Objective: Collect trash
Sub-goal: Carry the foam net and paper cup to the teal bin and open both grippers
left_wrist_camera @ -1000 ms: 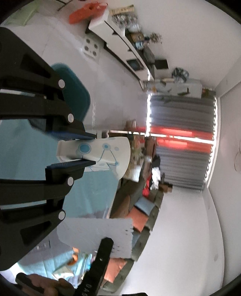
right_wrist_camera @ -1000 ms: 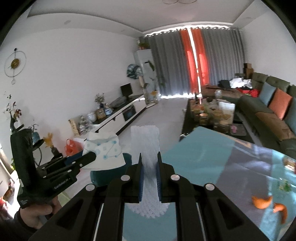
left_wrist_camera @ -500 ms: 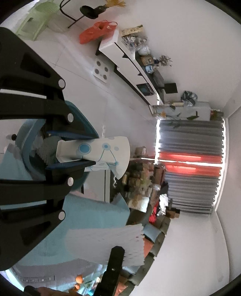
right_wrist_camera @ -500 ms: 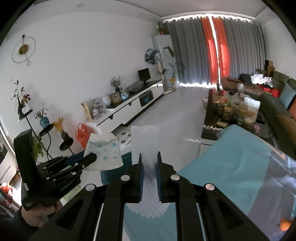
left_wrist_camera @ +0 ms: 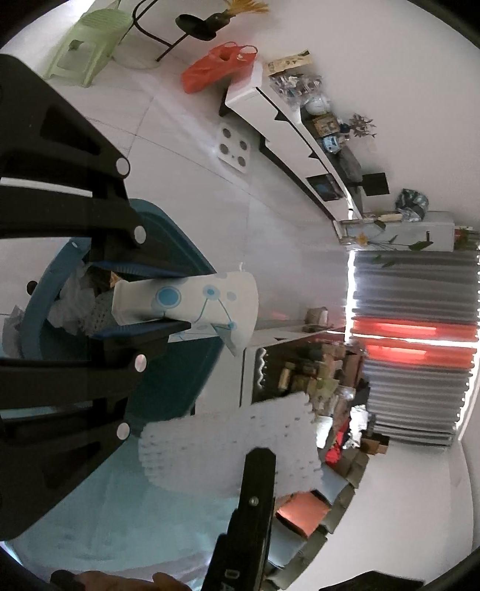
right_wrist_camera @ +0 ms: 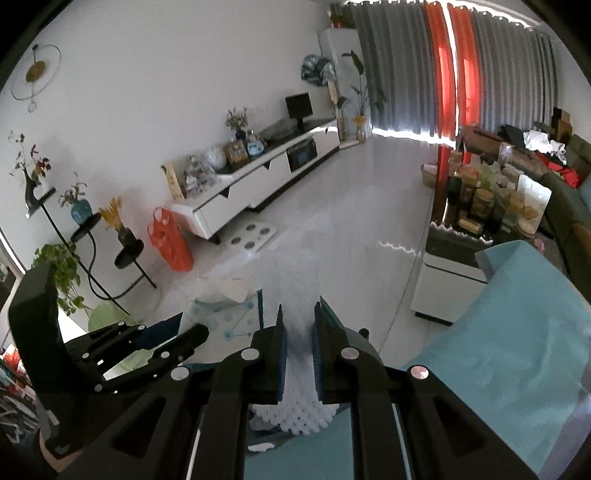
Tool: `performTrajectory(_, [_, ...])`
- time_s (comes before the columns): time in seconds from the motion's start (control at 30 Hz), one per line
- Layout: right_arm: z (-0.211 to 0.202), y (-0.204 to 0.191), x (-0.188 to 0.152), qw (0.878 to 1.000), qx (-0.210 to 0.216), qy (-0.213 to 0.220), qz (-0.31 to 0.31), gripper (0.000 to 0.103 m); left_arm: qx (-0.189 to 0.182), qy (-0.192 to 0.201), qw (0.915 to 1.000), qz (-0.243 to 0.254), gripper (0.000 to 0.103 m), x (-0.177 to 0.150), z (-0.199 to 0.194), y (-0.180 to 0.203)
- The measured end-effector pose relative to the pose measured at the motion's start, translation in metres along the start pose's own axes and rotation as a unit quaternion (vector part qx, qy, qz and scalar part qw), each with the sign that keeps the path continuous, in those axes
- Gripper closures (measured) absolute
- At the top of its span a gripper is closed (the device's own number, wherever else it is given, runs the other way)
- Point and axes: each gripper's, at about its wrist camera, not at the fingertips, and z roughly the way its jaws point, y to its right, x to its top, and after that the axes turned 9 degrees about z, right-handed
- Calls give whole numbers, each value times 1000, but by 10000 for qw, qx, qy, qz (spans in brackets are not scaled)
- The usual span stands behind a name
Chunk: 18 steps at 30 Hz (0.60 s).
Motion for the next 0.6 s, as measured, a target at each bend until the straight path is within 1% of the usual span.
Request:
performTrajectory(0.17, [34,-6,3,9993,-131,-332,-54,91,22,-204,9998,-50,80,-1,31,-4])
performTrajectory(0.4, [69,-14,3,9967,-332,-706,-204,87,65,-439,9989,-124,79,-15,63,-18])
performTrajectory(0.47, [76,-14,2,9959,-378,-795,-221,81,78,-486,9987,-150,79,-19,69,-21])
performTrajectory(0.53, [79,-14,0,9953,-399,-850,-238,79,91,-498,9986,-170,78,-24,70,-21])
performTrajectory(0.6, [83,-14,-2,9948,-404,-902,-240,74,88,-494,9986,-186,76,-27,73,-22])
